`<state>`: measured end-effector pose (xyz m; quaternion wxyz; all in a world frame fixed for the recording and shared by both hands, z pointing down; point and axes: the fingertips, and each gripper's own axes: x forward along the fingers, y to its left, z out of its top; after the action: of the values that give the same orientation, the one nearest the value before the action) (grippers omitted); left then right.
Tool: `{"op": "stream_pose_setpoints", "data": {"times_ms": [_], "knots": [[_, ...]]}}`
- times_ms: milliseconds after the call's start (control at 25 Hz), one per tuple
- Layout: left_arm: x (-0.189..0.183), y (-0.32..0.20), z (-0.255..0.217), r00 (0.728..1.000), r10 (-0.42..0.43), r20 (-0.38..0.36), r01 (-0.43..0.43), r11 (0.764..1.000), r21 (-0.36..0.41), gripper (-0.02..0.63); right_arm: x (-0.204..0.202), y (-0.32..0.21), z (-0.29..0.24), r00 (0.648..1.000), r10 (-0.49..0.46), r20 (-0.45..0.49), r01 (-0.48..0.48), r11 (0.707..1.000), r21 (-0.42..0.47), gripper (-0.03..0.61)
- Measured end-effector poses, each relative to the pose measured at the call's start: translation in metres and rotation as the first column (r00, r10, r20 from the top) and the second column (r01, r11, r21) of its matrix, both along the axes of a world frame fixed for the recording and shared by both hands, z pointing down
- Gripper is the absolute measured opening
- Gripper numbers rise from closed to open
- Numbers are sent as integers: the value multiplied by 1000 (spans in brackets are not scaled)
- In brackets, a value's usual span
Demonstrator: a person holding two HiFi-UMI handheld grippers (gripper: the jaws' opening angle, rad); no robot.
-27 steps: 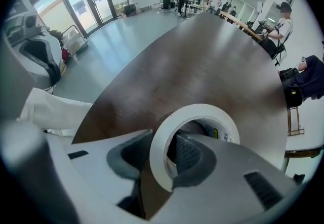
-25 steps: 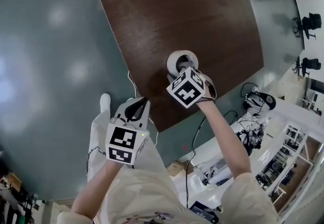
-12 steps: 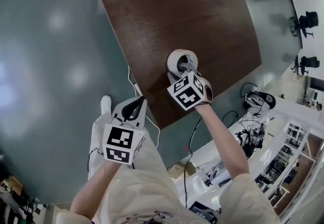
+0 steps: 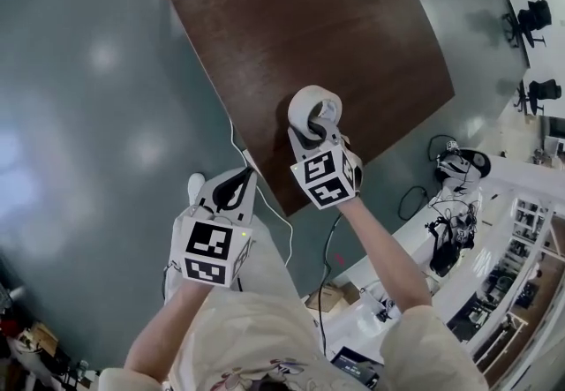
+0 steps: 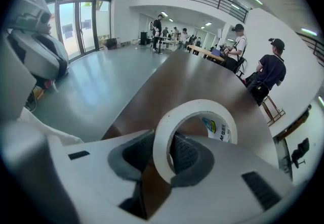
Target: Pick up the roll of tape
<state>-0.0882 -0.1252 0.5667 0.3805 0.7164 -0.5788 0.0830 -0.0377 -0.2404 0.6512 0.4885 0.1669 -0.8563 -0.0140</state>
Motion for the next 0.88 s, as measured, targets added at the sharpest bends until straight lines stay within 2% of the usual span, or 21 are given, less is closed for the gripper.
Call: {"op": "stream_pose_setpoints", "data": {"times_ms": [280, 480, 680, 880], "knots": [[1, 16, -37, 999, 39, 26, -40, 998, 42, 8, -5, 33, -65, 989, 29, 144, -34, 999, 31, 94], [8, 34, -77, 996, 73, 43, -76, 994, 76, 6, 3, 64, -134, 973, 30, 227, -47, 996, 70, 94], [17, 50, -113, 994, 97, 43, -101, 988, 116, 6, 16, 95, -192, 954, 36, 297, -69, 992, 103, 94], [19, 75, -141, 993, 115, 29, -118, 979, 163, 6, 29, 133, -238, 946, 53, 321, -104, 984, 145, 94]]}}
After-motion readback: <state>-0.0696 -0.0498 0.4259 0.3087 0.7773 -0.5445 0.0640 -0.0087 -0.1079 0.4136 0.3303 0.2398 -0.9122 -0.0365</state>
